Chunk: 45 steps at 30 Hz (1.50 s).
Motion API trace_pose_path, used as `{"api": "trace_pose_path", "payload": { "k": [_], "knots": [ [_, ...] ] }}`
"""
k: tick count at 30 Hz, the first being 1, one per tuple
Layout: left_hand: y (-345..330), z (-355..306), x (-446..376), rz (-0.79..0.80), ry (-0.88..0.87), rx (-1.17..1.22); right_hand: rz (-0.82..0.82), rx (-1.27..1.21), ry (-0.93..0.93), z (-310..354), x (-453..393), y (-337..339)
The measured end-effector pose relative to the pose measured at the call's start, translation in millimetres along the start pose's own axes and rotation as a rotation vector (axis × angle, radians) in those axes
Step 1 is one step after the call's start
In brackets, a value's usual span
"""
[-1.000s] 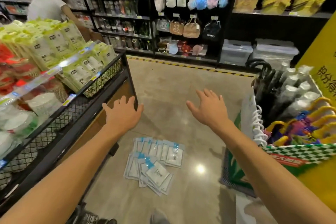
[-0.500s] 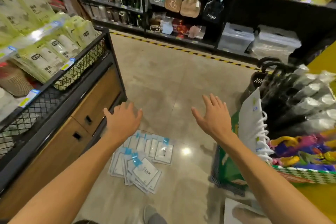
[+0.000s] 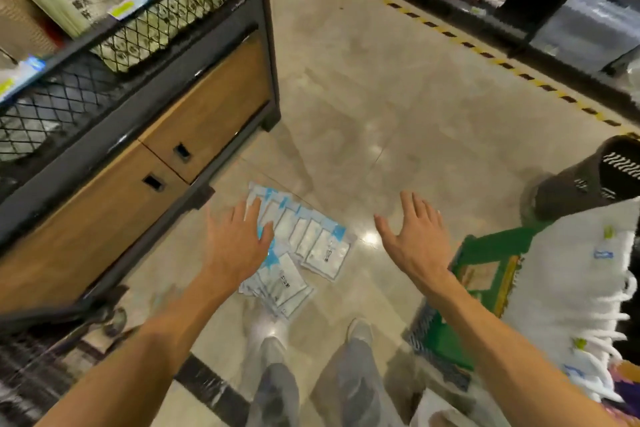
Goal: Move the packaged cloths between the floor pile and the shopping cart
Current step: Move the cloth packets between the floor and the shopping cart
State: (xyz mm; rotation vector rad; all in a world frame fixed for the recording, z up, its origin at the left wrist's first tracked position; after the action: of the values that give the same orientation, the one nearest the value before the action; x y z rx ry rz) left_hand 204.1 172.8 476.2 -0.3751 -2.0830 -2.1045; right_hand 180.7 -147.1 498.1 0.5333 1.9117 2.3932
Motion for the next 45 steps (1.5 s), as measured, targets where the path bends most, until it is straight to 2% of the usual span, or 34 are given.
{"api": "trace_pose_path", "payload": {
  "k": [5, 12, 23, 27, 30, 33, 36, 41, 45],
  "knots": [
    [-98.8, 1.6, -21.4, 0.084, 0.156, 0.021, 0.083, 0.031, 0.058, -22.4, -57.9, -96.6],
    [-273.3, 4.2, -56.4, 0.304, 0.243, -0.011, 0.167, 0.086, 0.052, -62.4, -124.4, -254.5],
    [-554.6, 17.6, -94.2, 0.366, 0.358, -0.012, 0.275, 0.087, -0.033, -125.6, -165.8, -526.3],
    [-646.5, 30.9, -89.3, 0.408, 0.502, 0.007, 0.276, 0.078, -0.08, -146.4, -173.9, -615.7],
    [-701.4, 36.7, -80.2, 0.399, 0.598, 0.129, 0.282, 0.067, -0.127, -157.4, -180.2, -669.6],
    [-733.5, 38.1, -83.5, 0.319, 0.588, 0.187, 0.293, 0.006, -0.224, -166.5, -186.7, -708.3],
    [-736.8, 37.0, -101.3, 0.214, 0.552, 0.243, 0.284, -0.023, -0.281, -172.4, -191.8, -729.9],
    [-725.6, 35.4, -139.0, 0.047, 0.562, 0.359, 0.199, -0.173, -0.414, -173.5, -199.9, -732.5],
    [-720.6, 31.2, -160.7, 0.016, 0.579, 0.439, 0.218, -0.282, -0.532, -170.6, -213.6, -727.0]
  ]
}}
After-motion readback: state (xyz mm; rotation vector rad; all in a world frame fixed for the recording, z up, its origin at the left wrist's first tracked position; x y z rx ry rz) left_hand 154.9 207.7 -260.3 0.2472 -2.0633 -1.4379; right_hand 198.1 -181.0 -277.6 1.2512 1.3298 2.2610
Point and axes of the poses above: each hand's wrist, its own x-axis away from the middle knuckle, its own y-axis out of the back of the hand, z = x × y, the point moved 7 cm from there along -x, towards the middle knuckle, and after that the axes turned 1 degree about y, right-handed, at the moved point
